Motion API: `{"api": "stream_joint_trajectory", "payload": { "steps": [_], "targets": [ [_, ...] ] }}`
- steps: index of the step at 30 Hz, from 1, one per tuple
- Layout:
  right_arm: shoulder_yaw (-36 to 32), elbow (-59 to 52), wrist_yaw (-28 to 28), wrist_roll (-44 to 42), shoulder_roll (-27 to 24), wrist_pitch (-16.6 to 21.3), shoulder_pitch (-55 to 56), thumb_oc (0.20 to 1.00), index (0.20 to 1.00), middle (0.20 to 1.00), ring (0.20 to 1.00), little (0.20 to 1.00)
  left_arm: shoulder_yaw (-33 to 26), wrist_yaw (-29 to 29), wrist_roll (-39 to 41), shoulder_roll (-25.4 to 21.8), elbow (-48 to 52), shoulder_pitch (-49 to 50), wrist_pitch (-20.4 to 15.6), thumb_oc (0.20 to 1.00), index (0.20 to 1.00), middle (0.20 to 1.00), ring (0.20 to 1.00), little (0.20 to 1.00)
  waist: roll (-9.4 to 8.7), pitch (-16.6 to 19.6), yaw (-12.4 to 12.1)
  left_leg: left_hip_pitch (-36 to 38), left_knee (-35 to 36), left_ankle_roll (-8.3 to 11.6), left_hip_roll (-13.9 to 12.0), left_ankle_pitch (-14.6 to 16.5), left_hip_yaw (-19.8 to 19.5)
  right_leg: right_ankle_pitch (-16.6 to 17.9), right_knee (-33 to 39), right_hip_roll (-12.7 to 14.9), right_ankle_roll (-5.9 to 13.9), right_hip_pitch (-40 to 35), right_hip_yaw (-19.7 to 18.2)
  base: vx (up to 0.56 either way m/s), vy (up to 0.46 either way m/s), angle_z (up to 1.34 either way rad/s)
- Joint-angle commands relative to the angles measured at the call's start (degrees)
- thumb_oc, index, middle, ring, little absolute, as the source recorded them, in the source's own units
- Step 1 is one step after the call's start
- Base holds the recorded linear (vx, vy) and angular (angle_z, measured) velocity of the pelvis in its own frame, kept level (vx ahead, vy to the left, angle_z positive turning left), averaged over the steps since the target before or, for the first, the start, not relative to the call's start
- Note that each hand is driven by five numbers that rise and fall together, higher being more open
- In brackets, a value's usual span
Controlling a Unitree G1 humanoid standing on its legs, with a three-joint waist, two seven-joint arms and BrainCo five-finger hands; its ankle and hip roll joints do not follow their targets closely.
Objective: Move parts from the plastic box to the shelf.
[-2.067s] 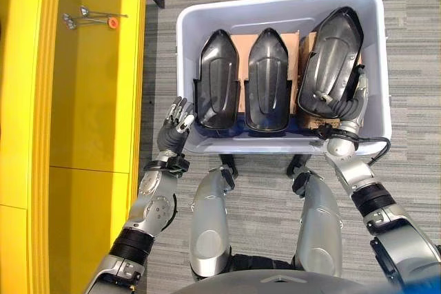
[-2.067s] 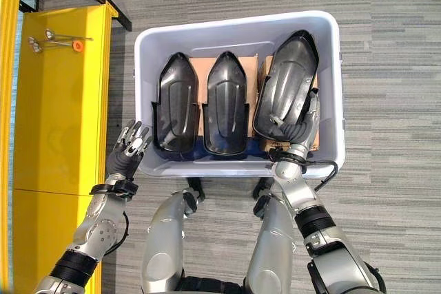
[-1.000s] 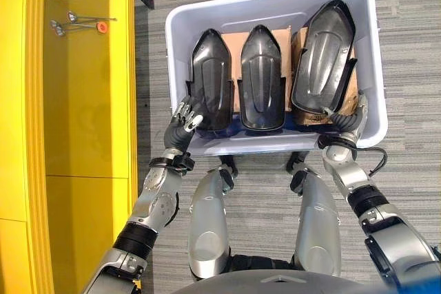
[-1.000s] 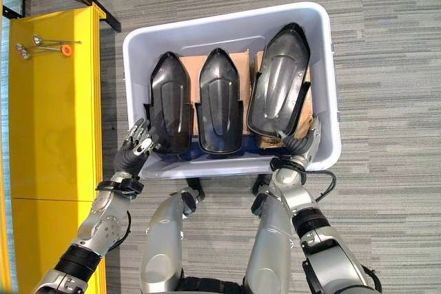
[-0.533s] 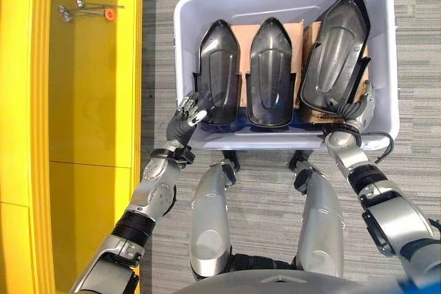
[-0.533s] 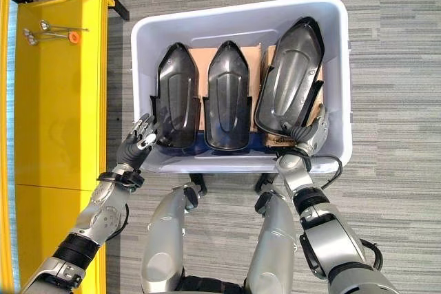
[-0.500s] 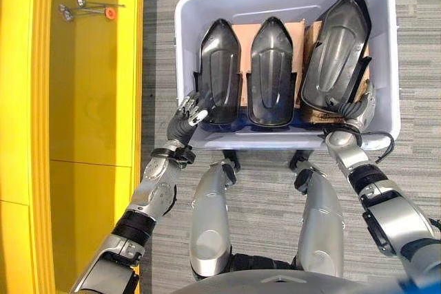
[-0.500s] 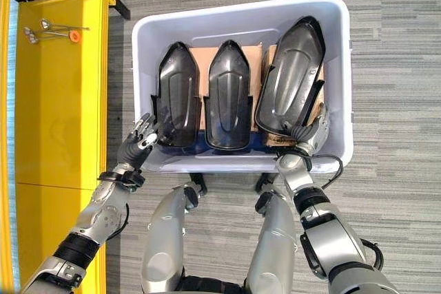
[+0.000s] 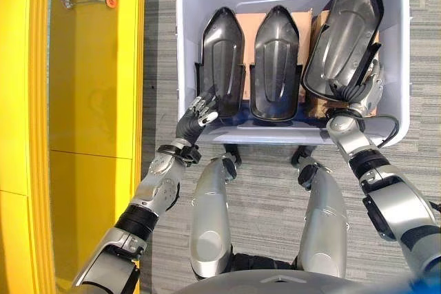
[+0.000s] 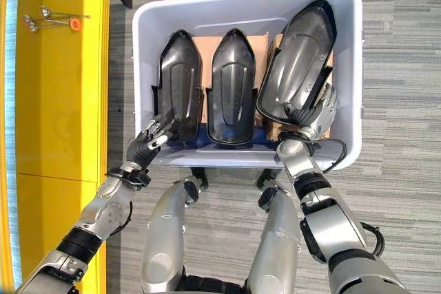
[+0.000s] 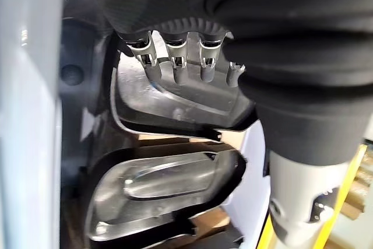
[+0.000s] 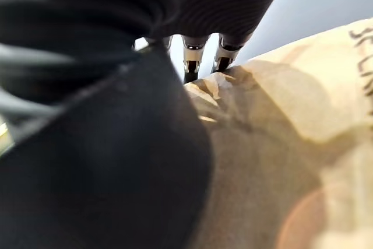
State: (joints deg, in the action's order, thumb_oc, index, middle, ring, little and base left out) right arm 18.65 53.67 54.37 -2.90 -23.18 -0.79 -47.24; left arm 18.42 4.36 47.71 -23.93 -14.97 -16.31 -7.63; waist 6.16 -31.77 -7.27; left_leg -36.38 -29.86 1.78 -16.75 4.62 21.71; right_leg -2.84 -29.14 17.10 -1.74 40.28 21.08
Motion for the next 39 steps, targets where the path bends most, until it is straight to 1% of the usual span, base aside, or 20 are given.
{"api": "stream_joint_trajectory", "payload": {
  "steps": [1, 3, 4, 5, 6, 9, 10, 11, 14, 16, 17, 18, 19, 26, 30, 33, 35, 36, 37, 39],
  "targets": [
    [1.44, 2.43, -1.46, -2.63, 0.85, -3.21, 1.06, 1.000, 1.000, 1.000, 1.000, 1.000, 2.35, -0.62, -1.04, -1.50, 2.52, 1.00, -1.23, 1.000, 1.000, 1.000, 1.000, 1.000, 1.96, 1.97, -2.16, -2.31, 5.75, 4.43, -1.44, -4.36, -3.75, -2.30, -6.37, 6.53, 7.80, 1.93, 0.28, -0.02, 0.025, 0.04],
    [1.40, 5.25, -1.23, -5.00, 1.45, -4.27, 0.18, 1.000, 1.000, 1.000, 1.000, 1.000, 3.10, -1.74, -1.37, -0.99, 1.29, 0.10, -1.56, 1.000, 1.000, 1.000, 1.000, 1.000, 2.00, 1.97, -2.30, -4.65, 4.67, 4.58, -1.63, -4.23, -4.23, -2.29, -7.24, 6.81, 7.66, 3.97, 0.28, -0.02, 0.037, 0.00],
    [1.52, 7.43, -3.41, -6.79, 1.79, -5.81, -0.50, 0.564, 0.564, 0.564, 0.564, 0.564, 3.71, -1.79, -0.80, -0.56, 0.31, -0.71, -1.97, 1.000, 1.000, 1.000, 1.000, 1.000, 2.20, 1.97, -2.30, -6.63, 3.88, 4.69, -1.78, -4.27, -4.58, -2.25, -8.21, 7.08, 7.58, 5.88, 0.03, -0.01, 0.026, -0.03],
    [1.51, 7.52, -3.75, -7.26, 1.78, -6.07, -0.57, 0.429, 0.429, 0.429, 0.429, 0.429, 3.71, -1.84, -0.74, -0.55, 0.33, -0.75, -1.96, 1.000, 1.000, 1.000, 1.000, 1.000, 2.21, 1.97, -2.30, -6.77, 3.82, 4.69, -1.77, -4.27, -4.60, -2.27, -8.30, 7.11, 7.58, 6.02, 0.02, 0.00, 0.000, 0.00],
    [1.59, 8.55, -5.73, -10.02, 1.85, -6.53, -0.75, 0.200, 0.200, 0.200, 0.200, 0.200, 4.00, -2.08, -0.73, -0.18, -0.01, -1.03, -1.81, 1.000, 1.000, 1.000, 1.000, 1.000, 2.44, 1.97, -2.41, -8.13, 3.62, 4.80, -1.65, -4.50, -4.95, -2.21, -9.04, 7.23, 7.55, 7.42, -0.20, -0.03, -0.030, 0.06],
    [2.83, 10.21, -6.30, -5.13, 1.27, -8.31, -1.42, 0.200, 0.200, 0.200, 0.200, 0.200, 4.50, -1.81, -0.57, 0.38, -0.73, -1.09, -1.69, 1.000, 1.000, 1.000, 1.000, 1.000, 2.79, 1.97, -2.84, -10.65, 3.32, 5.04, -1.23, -4.90, -5.91, -2.16, -10.16, 7.47, 7.48, 9.76, -0.37, -0.01, -0.021, 0.09],
    [3.48, 11.14, -6.32, -5.38, 0.95, -9.61, -1.62, 0.200, 0.200, 0.200, 0.200, 0.200, 5.03, -2.37, -1.49, 0.61, -1.29, -0.63, -2.06, 1.000, 1.000, 1.000, 1.000, 1.000, 2.92, 1.97, -3.03, -10.24, 2.50, 5.91, -0.82, -3.37, -6.45, -3.65, -11.18, 7.84, 8.51, 9.30, -0.94, -0.06, -0.004, 0.04],
    [3.44, 12.30, -5.80, -5.39, 0.44, -11.45, -2.91, 0.200, 0.200, 0.200, 0.200, 0.200, 4.76, -2.29, -2.80, 0.69, -2.38, -1.51, -2.71, 1.000, 1.000, 1.000, 1.000, 1.000, 3.05, 1.97, -3.31, -12.26, 3.15, 5.21, -0.71, -5.16, -6.44, -2.26, -10.65, 7.64, 7.44, 10.97, -0.27, -0.05, 0.001, 0.02],
    [3.28, 14.55, -5.49, -6.87, -1.11, -13.13, -1.53, 0.200, 0.200, 0.200, 0.200, 0.200, 5.01, -1.06, -2.03, 0.82, -2.48, -1.22, -4.43, 1.000, 1.000, 1.000, 1.000, 1.000, 3.20, 1.97, -3.25, -13.20, 3.06, 5.32, -0.59, -5.22, -6.70, -2.37, -10.79, 7.55, 7.51, 11.72, -0.45, -0.05, 0.011, 0.06],
    [2.59, 15.59, -5.64, -7.79, -1.69, -12.78, -0.39, 0.200, 0.200, 0.200, 0.200, 0.200, 5.25, -1.03, -1.66, 0.63, -2.48, -1.05, -4.91, 1.000, 1.000, 1.000, 1.000, 1.000, 3.20, 1.97, -3.09, -13.24, 3.12, 5.34, -0.43, -5.16, -6.72, -2.29, -10.61, 7.48, 7.55, 11.77, -0.51, 0.01, 0.006, 0.03],
    [2.27, 16.39, -5.93, -8.40, -1.73, -12.42, 0.95, 0.200, 0.200, 0.200, 0.200, 0.200, 5.50, -0.95, -1.69, 0.70, -2.58, -0.23, -5.27, 1.000, 1.000, 1.000, 1.000, 1.000, 3.21, 1.97, -2.97, -11.87, 2.62, 6.21, -0.31, -3.58, -6.96, -3.60, -10.97, 7.60, 8.62, 10.52, -1.11, 0.00, 0.000, 0.00],
    [2.11, 16.58, -6.28, -8.88, -1.90, -12.27, 0.58, 0.200, 0.200, 0.200, 0.200, 0.200, 5.19, -0.95, -1.83, 0.73, -2.52, -0.61, -5.44, 1.000, 1.000, 1.000, 1.000, 1.000, 3.29, 1.97, -3.06, -13.13, 3.34, 5.41, -0.44, -5.15, -6.63, -2.24, -10.15, 7.41, 7.62, 11.66, -0.50, 0.05, 0.009, 0.01],
    [1.81, 17.21, -7.54, -10.98, -1.77, -12.93, 1.53, 0.200, 0.200, 0.200, 0.200, 0.200, 5.68, -1.07, -1.96, 0.77, -2.88, 0.19, -6.02, 1.000, 1.000, 1.000, 1.000, 1.000, 3.31, 1.97, -2.91, -11.80, 2.80, 6.30, -0.40, -3.58, -6.87, -3.60, -10.72, 7.57, 8.67, 10.51, -1.20, -0.02, 0.006, 0.04],
    [0.02, 19.11, -6.92, -14.97, -1.99, -10.74, 5.15, 0.200, 0.200, 0.200, 0.200, 0.200, 5.07, 0.29, -1.16, 0.53, -3.06, 2.19, -7.85, 1.000, 1.000, 1.000, 1.000, 1.000, 3.67, 1.97, -2.47, -10.71, 3.93, 6.46, -0.48, -3.94, -6.25, -3.51, -9.77, 7.35, 8.83, 9.88, -1.65, 0.00, 0.005, 0.02],
    [-1.29, 20.30, -5.52, -14.15, -2.58, -7.76, 6.55, 0.200, 0.200, 0.200, 0.200, 0.200, 4.83, 1.63, -0.97, 0.36, -3.17, 3.26, -8.49, 1.000, 1.000, 1.000, 1.000, 1.000, 3.86, 1.97, -2.30, -8.87, 5.30, 6.54, -0.51, -4.41, -5.74, -3.12, -8.71, 7.35, 8.95, 8.49, -1.58, -0.01, -0.006, 0.00],
    [-1.77, 18.61, -0.09, -10.87, -2.74, -0.19, 6.59, 0.200, 0.200, 0.200, 0.200, 0.200, 4.99, 2.22, -0.62, 0.06, -2.99, 4.02, -8.46, 1.000, 1.000, 1.000, 1.000, 1.000, 3.94, 1.97, -2.05, -5.61, 7.16, 6.39, -0.43, -4.77, -5.07, -2.59, -6.92, 7.05, 9.21, 5.81, -1.57, -0.03, -0.024, -0.01],
    [-1.83, 16.63, 2.83, -6.61, -2.93, 1.84, 5.89, 0.200, 0.200, 0.200, 0.200, 0.200, 4.92, 2.37, -0.54, -0.26, -2.71, 4.24, -8.21, 1.000, 1.000, 1.000, 1.000, 1.000, 3.90, 1.97, -2.00, -3.83, 7.96, 6.24, -0.34, -4.85, -4.74, -2.31, -5.79, 6.82, 9.29, 4.21, -1.46, -0.02, -0.017, -0.07],
    [-1.74, 15.59, 3.85, -6.00, -3.07, 2.28, 5.58, 0.200, 0.200, 0.200, 0.200, 0.200, 4.67, 2.64, -0.55, -0.32, -2.72, 4.49, -8.11, 1.000, 1.000, 1.000, 1.000, 1.000, 3.83, 1.97, -1.96, -2.79, 8.31, 6.17, -0.36, -4.85, -4.53, -2.24, -5.32, 6.75, 9.38, 3.27, -1.44, -0.09, -0.030, -0.12],
    [-1.69, 14.02, 5.40, -5.04, -3.50, 3.14, 4.81, 0.200, 0.200, 0.200, 0.200, 0.200, 4.14, 2.86, -0.52, -0.60, -2.54, 4.46, -8.13, 1.000, 1.000, 1.000, 1.000, 1.000, 3.76, 1.97, -1.96, -2.58, 9.37, 5.32, -0.53, -6.31, -3.93, -0.83, -4.09, 6.31, 8.61, 3.13, -0.92, -0.08, -0.030, -0.12],
    [-2.02, 12.15, 6.25, -4.19, -4.18, 4.04, 4.80, 0.200, 0.200, 0.200, 0.200, 0.200, 3.18, 3.51, -0.52, -1.08, -2.40, 5.02, -7.78, 1.000, 1.000, 1.000, 1.000, 1.000, 3.47, 1.97, -1.78, -0.51, 9.96, 5.19, -0.65, -6.26, -3.51, -0.86, -3.43, 6.10, 8.79, 1.25, -0.87, -0.05, -0.022, -0.09]
  ]
}}
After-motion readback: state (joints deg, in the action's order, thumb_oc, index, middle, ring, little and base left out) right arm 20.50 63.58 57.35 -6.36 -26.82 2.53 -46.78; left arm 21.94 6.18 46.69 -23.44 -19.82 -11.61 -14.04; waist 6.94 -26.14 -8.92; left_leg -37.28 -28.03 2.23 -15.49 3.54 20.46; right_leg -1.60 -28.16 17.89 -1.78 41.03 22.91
